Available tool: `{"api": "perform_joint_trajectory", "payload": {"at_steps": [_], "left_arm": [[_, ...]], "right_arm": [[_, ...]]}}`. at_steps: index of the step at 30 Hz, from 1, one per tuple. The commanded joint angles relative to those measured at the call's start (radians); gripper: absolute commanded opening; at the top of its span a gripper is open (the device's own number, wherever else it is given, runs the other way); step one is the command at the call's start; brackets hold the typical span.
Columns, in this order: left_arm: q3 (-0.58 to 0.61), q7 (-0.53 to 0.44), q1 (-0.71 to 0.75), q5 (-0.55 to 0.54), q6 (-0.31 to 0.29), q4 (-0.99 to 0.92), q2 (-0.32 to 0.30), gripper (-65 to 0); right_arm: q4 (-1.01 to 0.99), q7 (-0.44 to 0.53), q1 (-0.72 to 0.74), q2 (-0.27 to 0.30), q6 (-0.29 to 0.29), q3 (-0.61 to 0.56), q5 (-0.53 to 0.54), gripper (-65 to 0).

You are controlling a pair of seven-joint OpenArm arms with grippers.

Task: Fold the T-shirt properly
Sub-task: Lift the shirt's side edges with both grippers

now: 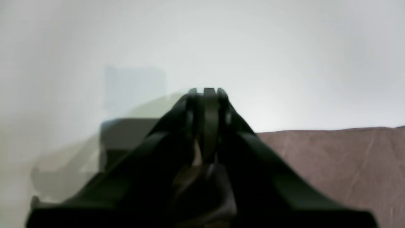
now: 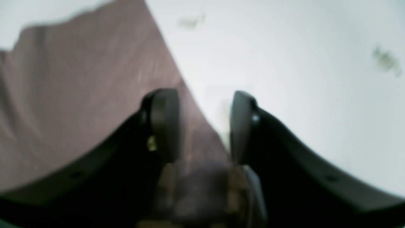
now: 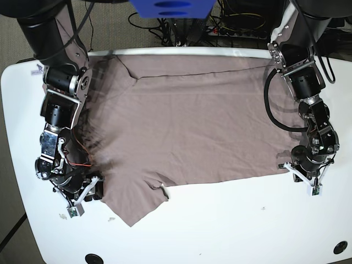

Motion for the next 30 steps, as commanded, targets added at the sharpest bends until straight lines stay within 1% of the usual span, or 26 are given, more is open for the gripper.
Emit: {"api": "perform_joint_trajectory", "payload": {"at_steps": [1, 2, 6, 10, 13, 20, 22, 26, 30], "left_arm": [[-0.005, 0.011, -0.021, 0.000, 0.000, 0.016, -0.010, -63.7], [-0.005, 0.016, -0.018, 0.002, 0.000, 0.016, -0.010, -63.8], [-0.005, 0.015, -0.018, 0.004, 0.000, 0.018, -0.008, -63.9], [-0.005, 0.014, -0.019, 0.004, 0.001, 0.019, -0.008, -63.8], [-0.006, 0.010, -0.016, 0.003, 0.002, 0.011, -0.012, -63.4], [-0.006, 0.011, -0.010, 0.004, 0.002, 0.010, -0.014, -63.4], [-0.007, 0.010, -0.006, 0.009, 0.003, 0.008, -0.014, -63.4], [-0.010, 0.011, -0.004, 0.009, 0.004, 0.008, -0.015, -63.3], [-0.008, 0.012, -0.004, 0.008, 0.004, 0.007, -0.016, -63.4]], "right_arm": [[-0.007, -0.004, 0.039, 0.011, 0.001, -0.009, 0.012, -51.1], [-0.025, -0.016, 0.045, 0.013, 0.001, -0.013, 0.009, -51.9], [-0.055, -0.006, 0.056, 0.018, 0.001, -0.017, 0.008, -47.0], [-0.086, 0.009, 0.067, 0.019, 0.001, -0.012, 0.005, -44.2], [-0.141, 0.045, 0.099, 0.014, 0.000, 0.006, -0.006, -43.4], [-0.195, 0.133, 0.116, 0.017, -0.034, 0.017, -0.017, -41.8], [-0.208, 0.198, 0.120, 0.021, -0.061, 0.022, -0.009, -37.8], [-0.212, 0.245, 0.119, 0.024, -0.078, 0.024, -0.006, -31.1], [-0.213, 0.270, 0.119, 0.027, -0.089, 0.024, -0.008, -26.4]]}}
